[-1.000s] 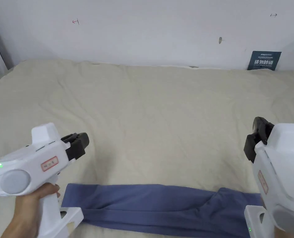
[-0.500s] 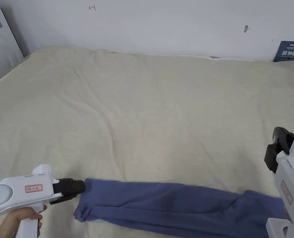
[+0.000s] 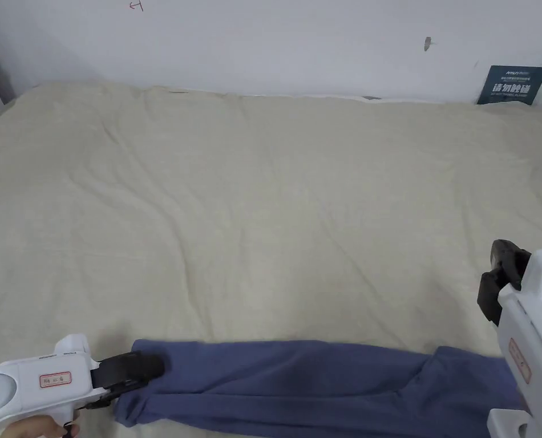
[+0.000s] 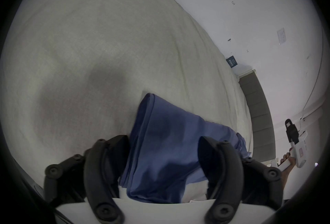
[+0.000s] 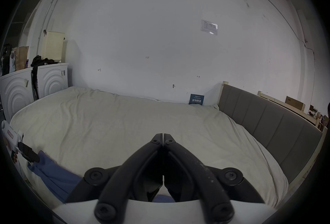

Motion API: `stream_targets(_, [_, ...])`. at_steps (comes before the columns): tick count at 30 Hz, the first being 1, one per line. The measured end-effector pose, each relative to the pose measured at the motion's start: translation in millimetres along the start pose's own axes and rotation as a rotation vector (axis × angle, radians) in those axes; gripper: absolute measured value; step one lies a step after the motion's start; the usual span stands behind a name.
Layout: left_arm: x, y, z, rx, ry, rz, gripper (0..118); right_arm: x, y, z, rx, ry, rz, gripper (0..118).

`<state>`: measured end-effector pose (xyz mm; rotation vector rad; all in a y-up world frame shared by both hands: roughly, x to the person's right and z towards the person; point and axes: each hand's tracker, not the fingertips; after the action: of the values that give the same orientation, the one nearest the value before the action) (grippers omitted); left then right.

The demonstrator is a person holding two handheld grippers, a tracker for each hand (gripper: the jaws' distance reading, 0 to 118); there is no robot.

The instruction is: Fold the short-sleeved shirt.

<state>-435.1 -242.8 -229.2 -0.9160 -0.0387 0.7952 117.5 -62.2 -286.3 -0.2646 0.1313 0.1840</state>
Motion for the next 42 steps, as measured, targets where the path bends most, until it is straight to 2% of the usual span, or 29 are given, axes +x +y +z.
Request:
stream_targets(2, [-7.8,-2.0,-9.8,-0.011,0.001,0.018,45,4.5,-0.5,0.5,-0.002,-0.010,-0.001,2])
stream_targets(3, [-7.9,-4.1,-15.7,-0.021,0.027,0.010,33,6.4,-0.7,0.7,-0.002,-0.014,-0.002,2])
stream_targets(5, [-7.6,-8.7,-21.8,-0.020,0.056,-0.036,23,11.2,-1.4,2.4,-0.004,-0.019,-0.012,2])
stream_targets(7, [6.6,-17.3,-16.8,-0.005,0.055,-0.020,13,14.6,-1.9,4.6,-0.005,-0.026,-0.019,2])
stream_targets(9, [10.3,-18.6,-14.1,-0.002,0.060,-0.024,11,17.6,-2.3,5.8,-0.006,-0.028,-0.023,2])
stream_targets(11, [19.3,-15.5,-7.5,0.018,0.107,-0.115,10,20.2,-1.7,6.5,-0.008,-0.029,-0.025,2])
stream_targets(14, [38.0,-15.6,13.5,0.040,0.101,-0.153,9,24.2,0.3,8.5,0.000,-0.027,-0.030,2])
stream_targets(18, [44.3,-7.9,46.6,0.066,0.109,-0.155,9,28.1,5.5,12.9,0.022,-0.023,-0.042,2])
stream_targets(24, [29.3,1.0,84.6,0.123,0.273,-0.137,9,33.2,8.1,18.7,0.047,-0.007,-0.057,2])
stream_targets(27, [51.9,-5.0,87.7,0.090,0.330,-0.088,9,36.1,7.6,21.1,0.052,0.003,-0.061,2])
stream_targets(29, [82.6,-11.0,84.6,0.117,0.299,-0.163,9,38.8,7.1,22.7,0.055,0.006,-0.064,2])
stream_targets(33, [143.5,-21.5,66.9,0.071,0.186,-0.194,9,45.2,5.9,25.8,0.060,0.014,-0.076,2])
stream_targets(38, [206.5,-41.4,14.9,-0.026,0.099,-0.298,9,55.5,3.2,32.1,0.065,0.019,-0.098,2])
stream_targets(42, [236.4,-58.5,-33.6,-0.101,0.058,-0.316,9,63.7,1.3,37.1,0.066,0.008,-0.101,2])
